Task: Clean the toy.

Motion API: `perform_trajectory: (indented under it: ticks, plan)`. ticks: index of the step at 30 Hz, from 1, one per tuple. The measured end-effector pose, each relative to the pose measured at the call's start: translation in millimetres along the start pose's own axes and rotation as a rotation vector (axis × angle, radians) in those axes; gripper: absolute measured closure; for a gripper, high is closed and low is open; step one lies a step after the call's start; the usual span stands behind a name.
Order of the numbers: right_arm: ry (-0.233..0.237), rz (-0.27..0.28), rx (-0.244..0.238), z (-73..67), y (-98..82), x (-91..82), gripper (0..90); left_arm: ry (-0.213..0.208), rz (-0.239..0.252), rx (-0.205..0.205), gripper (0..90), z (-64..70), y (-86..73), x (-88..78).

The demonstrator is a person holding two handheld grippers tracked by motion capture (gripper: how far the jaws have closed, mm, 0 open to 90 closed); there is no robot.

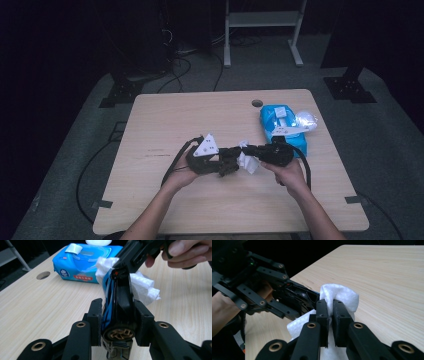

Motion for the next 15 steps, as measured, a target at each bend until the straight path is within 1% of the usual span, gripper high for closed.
perform_trajectory:
  ticks: [2,4,7,10,11,12,13,15]
  plan:
    - [0.001,0.002,-0.008,-2.5,0.8,0.7,84.1,-0.009,-0.006,-0.009,64.0,0.0,-2.6,1.0]
    - [-0.001,-0.001,-0.022,-3.9,0.8,1.8,84.1,-0.007,0.0,-0.012,63.9,-0.5,-3.8,1.1]
    - [0.0,-0.005,-0.028,-6.4,1.9,3.5,84.1,-0.005,0.002,-0.018,63.9,-1.0,-6.2,-0.7]
    - [0.026,-0.012,-0.038,-11.0,3.0,7.1,84.1,-0.004,-0.01,-0.017,63.7,-0.4,-8.9,-2.3]
    - [0.033,-0.019,-0.047,-14.2,3.0,10.0,84.1,-0.002,-0.02,-0.011,63.7,0.6,-10.4,-2.6]
    - [0.021,-0.032,-0.068,-18.1,2.9,13.4,84.1,-0.001,-0.029,-0.012,63.6,1.5,-11.9,-3.1]
    - [0.013,-0.038,-0.086,-20.7,3.0,16.3,84.0,0.01,-0.034,-0.009,63.5,2.4,-14.8,-4.2]
    - [0.006,-0.062,-0.116,-26.7,2.8,24.9,84.0,0.007,-0.039,-0.018,63.7,2.2,-20.4,-7.6]
Point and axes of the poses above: each handheld gripper's, and its own axes: x roughly forward along the jaws, y roughly out of its top, z roughly to its right, the point moved 4 cm from there along x, roughly forward along the jaws, and after that the axes turned 5 degrees about x, right-handed, at the moved point
